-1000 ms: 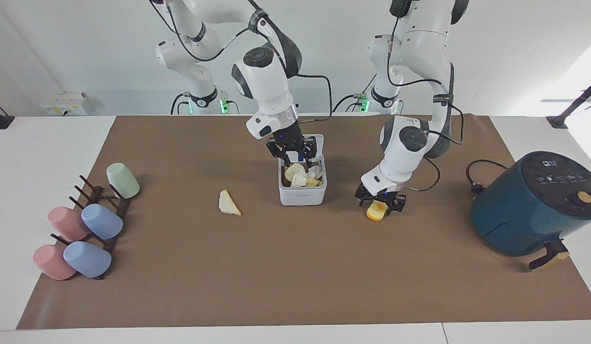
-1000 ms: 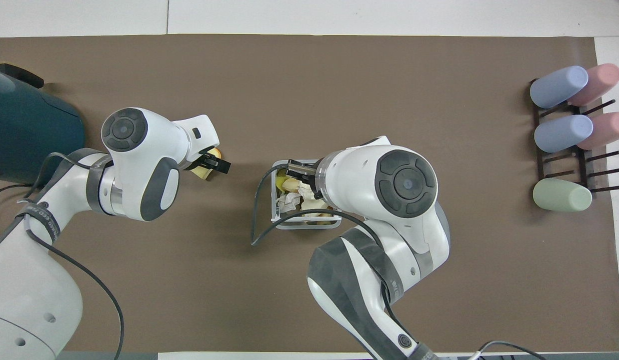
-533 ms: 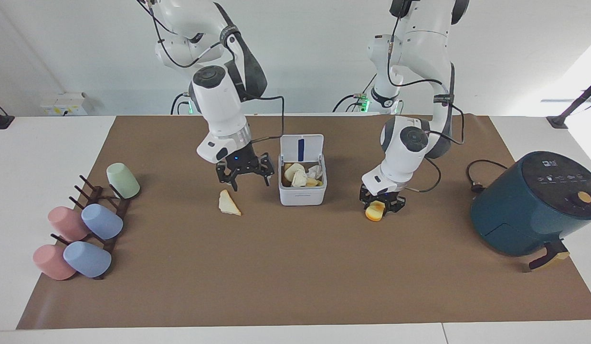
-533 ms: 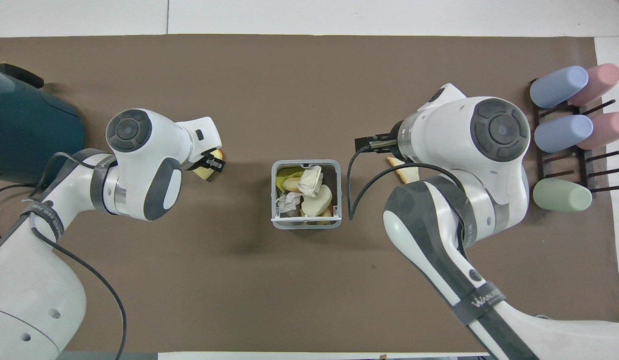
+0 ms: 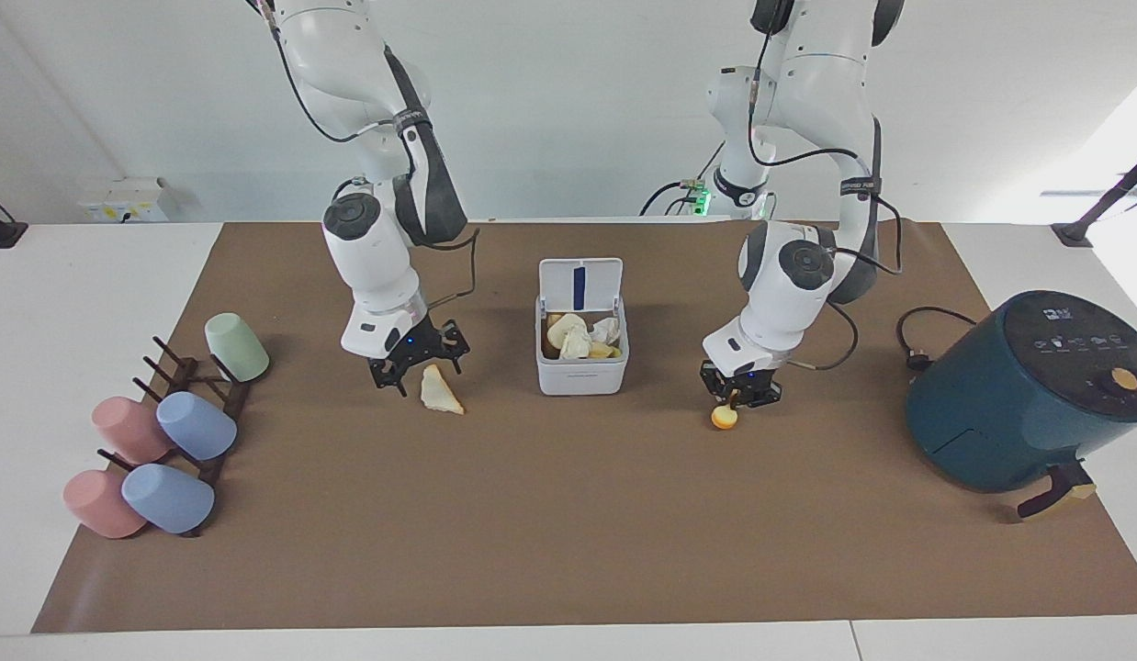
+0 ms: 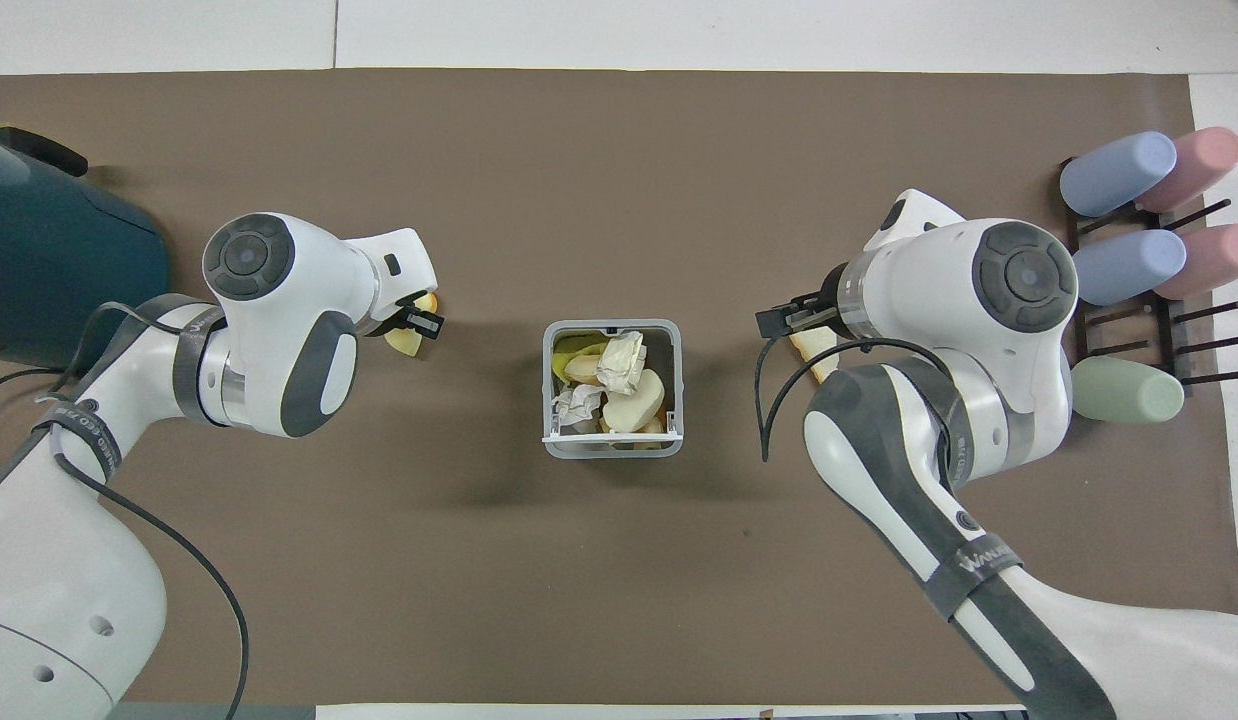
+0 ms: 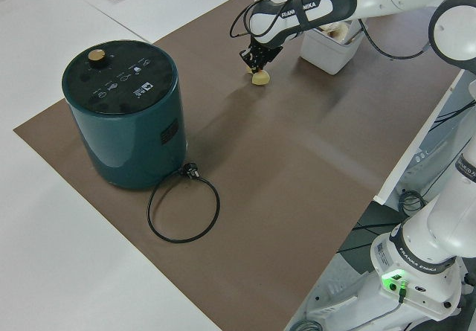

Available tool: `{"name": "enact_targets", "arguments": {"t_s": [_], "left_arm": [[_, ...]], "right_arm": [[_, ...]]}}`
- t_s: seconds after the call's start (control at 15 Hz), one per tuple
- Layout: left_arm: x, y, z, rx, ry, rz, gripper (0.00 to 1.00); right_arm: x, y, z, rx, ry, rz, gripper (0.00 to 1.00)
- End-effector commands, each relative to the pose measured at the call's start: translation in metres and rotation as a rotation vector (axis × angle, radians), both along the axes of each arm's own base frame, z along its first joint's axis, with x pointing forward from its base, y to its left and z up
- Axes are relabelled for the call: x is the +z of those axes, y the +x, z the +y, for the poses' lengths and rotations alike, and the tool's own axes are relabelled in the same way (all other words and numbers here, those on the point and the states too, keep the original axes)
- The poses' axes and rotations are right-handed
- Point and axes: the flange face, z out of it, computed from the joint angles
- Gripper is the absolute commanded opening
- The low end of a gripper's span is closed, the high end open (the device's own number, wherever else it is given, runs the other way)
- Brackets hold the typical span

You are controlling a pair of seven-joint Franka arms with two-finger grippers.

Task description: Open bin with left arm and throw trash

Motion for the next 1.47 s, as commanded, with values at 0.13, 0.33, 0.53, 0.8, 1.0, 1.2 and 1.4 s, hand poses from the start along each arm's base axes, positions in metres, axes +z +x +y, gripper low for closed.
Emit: {"name": "enact_targets", "arguments": {"t_s": [0.13,0.33,0.53,0.8,1.0,1.2,1.4], "left_arm": [[0.103,0.028,-0.019,0.106,-0.072,0.060,0.00],[0.153,0.013,-0.067,0.186,-0.098,0.088,0.00],[0.170,-0.031,-0.136,0.168,-0.102,0.097,0.00],[0.152,-0.077,-0.173,0.125,-0.091,0.105,0.00],[0.124,-0.096,-0.177,0.112,-0.095,0.084,0.00],[0.104,-0.098,-0.179,0.114,-0.097,0.079,0.00],[0.086,-0.101,-0.177,0.116,-0.097,0.074,0.00]], "right_arm": [[-0.036,-0.013,-0.003,0.081,-0.011,-0.033,1.00],[-0.040,-0.018,0.011,0.022,-0.002,-0.019,1.00],[-0.046,-0.024,0.012,0.018,-0.007,0.001,1.00],[-0.046,-0.031,0.002,0.004,-0.011,0.010,1.00],[-0.045,-0.031,0.007,-0.015,-0.007,0.007,0.02],[-0.044,-0.030,0.003,-0.016,-0.007,0.003,0.00],[-0.037,-0.027,0.003,-0.030,-0.003,-0.011,0.00]]}}
